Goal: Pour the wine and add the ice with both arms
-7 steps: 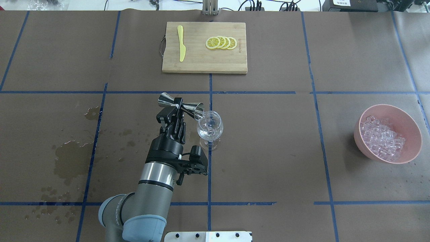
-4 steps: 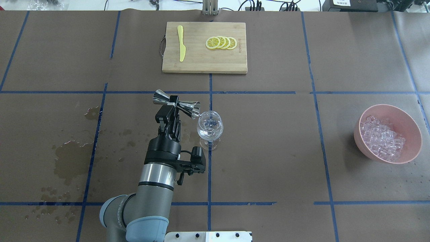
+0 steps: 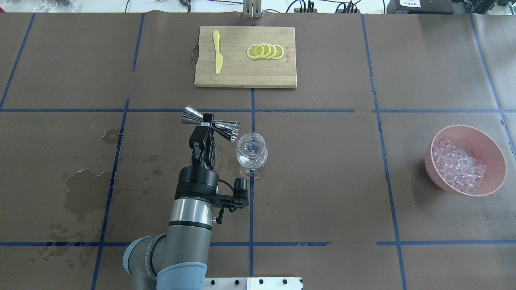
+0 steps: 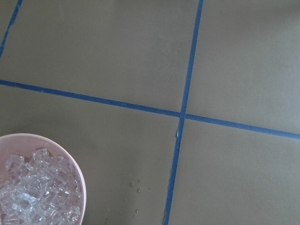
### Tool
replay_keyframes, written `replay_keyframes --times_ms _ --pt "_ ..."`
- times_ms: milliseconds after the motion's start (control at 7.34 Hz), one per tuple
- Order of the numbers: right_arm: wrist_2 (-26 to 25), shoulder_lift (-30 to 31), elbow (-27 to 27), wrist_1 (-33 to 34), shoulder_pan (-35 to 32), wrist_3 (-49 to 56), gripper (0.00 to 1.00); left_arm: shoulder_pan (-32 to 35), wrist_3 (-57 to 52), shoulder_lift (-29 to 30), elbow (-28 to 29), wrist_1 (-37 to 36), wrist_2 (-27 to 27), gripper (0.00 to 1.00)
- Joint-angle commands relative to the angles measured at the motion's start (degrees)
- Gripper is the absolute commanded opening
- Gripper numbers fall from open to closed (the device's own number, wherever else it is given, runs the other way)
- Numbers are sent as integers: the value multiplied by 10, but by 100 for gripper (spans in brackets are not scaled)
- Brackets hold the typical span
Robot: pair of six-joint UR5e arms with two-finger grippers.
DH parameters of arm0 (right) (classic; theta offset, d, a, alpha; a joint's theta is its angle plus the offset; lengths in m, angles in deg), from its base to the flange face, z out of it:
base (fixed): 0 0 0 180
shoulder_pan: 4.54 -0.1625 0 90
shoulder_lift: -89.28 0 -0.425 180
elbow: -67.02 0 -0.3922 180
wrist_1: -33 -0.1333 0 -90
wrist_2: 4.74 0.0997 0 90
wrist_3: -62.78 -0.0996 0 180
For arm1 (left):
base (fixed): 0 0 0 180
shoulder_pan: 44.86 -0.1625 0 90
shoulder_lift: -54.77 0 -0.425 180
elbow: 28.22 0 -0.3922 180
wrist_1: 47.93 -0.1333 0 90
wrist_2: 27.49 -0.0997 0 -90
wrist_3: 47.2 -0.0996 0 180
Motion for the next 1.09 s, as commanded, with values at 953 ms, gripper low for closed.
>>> replay_keyframes --times_ms 953 --pt "0 0 0 0 0 0 100 16 -4 -49 -11 201 49 0"
